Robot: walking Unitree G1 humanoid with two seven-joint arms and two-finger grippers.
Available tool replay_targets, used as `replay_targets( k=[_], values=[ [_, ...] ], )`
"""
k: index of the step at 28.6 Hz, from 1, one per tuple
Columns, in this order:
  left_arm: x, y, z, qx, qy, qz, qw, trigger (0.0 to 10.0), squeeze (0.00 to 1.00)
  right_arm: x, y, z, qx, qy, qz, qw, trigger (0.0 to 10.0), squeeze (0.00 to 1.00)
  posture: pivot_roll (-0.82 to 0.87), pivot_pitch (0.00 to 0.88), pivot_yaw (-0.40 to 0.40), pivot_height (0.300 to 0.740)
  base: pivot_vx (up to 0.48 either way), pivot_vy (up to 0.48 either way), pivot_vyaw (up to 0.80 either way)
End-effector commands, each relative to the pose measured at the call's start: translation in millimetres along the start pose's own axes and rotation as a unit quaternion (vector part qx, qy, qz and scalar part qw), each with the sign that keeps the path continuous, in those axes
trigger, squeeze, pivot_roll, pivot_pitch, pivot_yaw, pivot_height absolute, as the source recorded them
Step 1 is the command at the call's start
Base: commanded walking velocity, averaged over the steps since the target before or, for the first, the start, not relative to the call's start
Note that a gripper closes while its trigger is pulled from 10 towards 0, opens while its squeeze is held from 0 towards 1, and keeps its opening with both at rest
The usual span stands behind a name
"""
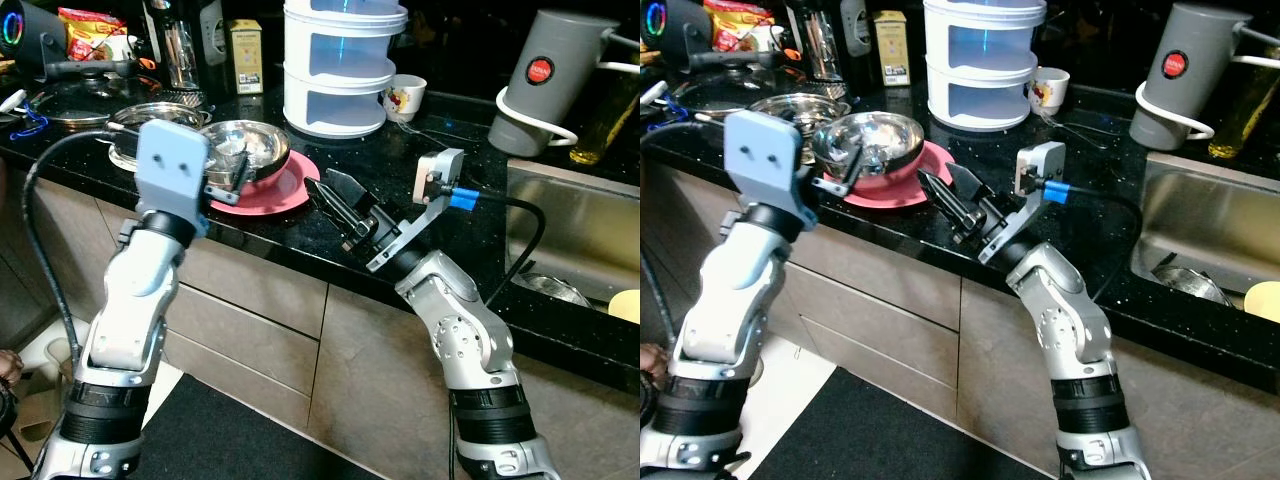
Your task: Kitchen organization
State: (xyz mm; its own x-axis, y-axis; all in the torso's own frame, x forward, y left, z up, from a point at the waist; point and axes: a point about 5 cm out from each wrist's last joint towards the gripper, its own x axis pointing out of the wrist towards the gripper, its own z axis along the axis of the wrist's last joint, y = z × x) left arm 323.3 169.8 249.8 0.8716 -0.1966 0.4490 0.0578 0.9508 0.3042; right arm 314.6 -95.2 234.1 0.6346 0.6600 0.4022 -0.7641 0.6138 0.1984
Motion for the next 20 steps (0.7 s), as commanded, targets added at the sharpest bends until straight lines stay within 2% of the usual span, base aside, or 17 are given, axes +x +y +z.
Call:
replay_targets(
  k=[1,4,6,8,14,20],
  values=[
    [-0.6,3.1,-4,0.007,0.001,-0.003,1.0,10.0,0.0,-3.8,-1.4,2,-0.002,0.0,-0.006,1.0,10.0,0.0,0.03,0.045,-0.049,0.74,0.0,0.0,0.0],
    [0.0,4.0,-9,0.007,0.003,-0.005,1.0,10.0,0.0,-5.2,-2.2,2,-0.003,0.002,-0.008,1.0,10.0,0.0,0.03,0.046,-0.049,0.74,0.0,0.0,0.0],
    [5.1,7.0,-16,0.026,0.006,0.002,1.0,10.0,0.0,-8.3,-4.6,5,-0.007,0.0,-0.012,1.0,10.0,0.0,0.02,0.047,-0.046,0.74,0.0,0.0,0.0],
    [9.9,7.5,-16,0.027,-0.003,0.003,1.0,10.0,0.0,-10.8,-5.8,7,-0.009,-0.002,-0.014,1.0,10.0,0.0,0.01,0.047,-0.043,0.74,0.0,0.0,0.0],
    [20.8,-7.9,-12,0.008,-0.033,-0.037,0.999,10.0,0.0,-19.4,-1.9,9,-0.01,0.003,0.0,1.0,10.0,0.0,0.0,0.05,-0.034,0.74,0.0,0.0,0.0],
    [18.8,-18.3,-18,-0.014,-0.025,-0.072,0.997,10.0,0.0,-26.1,7.4,9,-0.008,0.015,0.038,0.999,10.0,0.0,-0.01,0.048,-0.027,0.74,0.0,0.0,0.0]
  ],
)
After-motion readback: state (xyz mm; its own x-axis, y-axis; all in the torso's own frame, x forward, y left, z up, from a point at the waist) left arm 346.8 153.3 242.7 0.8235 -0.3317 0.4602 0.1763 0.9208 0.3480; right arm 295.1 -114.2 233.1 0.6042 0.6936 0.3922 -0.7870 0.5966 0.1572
